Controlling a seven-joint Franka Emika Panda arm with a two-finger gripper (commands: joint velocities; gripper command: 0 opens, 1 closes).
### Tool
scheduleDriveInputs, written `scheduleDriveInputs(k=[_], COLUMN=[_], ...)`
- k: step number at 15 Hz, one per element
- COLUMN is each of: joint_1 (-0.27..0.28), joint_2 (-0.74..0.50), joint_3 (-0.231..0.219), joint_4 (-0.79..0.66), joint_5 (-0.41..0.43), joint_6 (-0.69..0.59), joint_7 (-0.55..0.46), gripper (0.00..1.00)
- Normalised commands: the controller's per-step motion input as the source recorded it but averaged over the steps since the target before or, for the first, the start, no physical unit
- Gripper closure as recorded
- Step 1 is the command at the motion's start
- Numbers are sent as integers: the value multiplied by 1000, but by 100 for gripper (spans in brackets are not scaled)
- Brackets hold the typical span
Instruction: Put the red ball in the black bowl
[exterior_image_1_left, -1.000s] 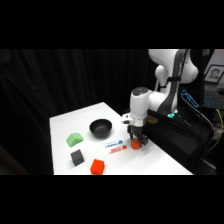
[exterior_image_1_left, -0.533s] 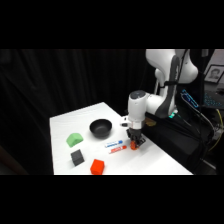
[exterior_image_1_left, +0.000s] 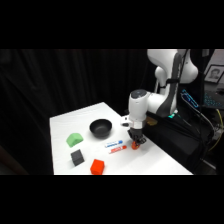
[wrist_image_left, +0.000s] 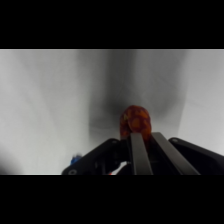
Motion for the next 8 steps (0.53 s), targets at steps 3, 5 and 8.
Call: scheduleDriveInputs(k=[3,5,8], joint_1=[18,8,-48], joint_2=[-452,-479,-469], joint_3=[4,-7,45], joint_4=[-94,-90,-53], joint_5=[-38,-69,41], joint_6=[-364,-367,-420], joint_7=[54,68,-32], gripper=[96,96,96])
